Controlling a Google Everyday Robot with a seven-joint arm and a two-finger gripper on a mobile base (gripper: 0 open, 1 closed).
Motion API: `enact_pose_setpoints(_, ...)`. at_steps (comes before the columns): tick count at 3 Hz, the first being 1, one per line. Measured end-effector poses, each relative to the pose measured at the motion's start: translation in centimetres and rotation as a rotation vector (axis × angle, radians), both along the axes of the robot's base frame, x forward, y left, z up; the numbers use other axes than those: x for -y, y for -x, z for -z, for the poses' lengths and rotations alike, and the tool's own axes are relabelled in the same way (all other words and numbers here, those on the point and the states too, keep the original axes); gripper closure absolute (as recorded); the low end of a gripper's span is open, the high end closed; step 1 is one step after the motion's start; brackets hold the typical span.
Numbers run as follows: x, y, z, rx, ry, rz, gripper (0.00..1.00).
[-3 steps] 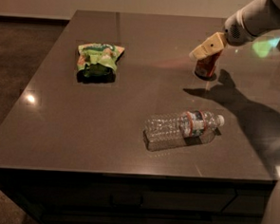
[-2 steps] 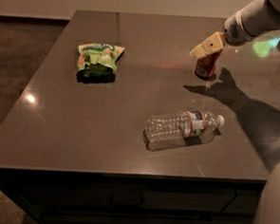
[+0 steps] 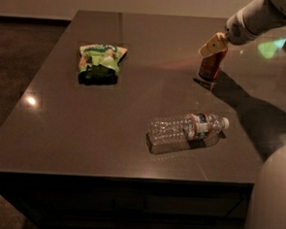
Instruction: Move coke can near green rice chip bag
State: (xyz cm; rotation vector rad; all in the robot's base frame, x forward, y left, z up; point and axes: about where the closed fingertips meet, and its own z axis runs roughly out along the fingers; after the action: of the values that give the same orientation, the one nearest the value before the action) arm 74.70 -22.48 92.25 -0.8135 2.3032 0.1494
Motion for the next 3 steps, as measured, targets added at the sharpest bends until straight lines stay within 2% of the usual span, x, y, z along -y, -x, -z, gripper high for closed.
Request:
enact_pose_setpoints(1, -0.6, 0.3, -0.7, -0.001, 0.017, -0.023, 0.59)
enact_pose_setpoints(2, -3.3, 1.1, -1.6, -0.003, 0.026, -0.102, 0.82)
enact_pose_setpoints(3, -8.3, 2.2, -2.6, -0.001, 0.028, -0.237, 1.0)
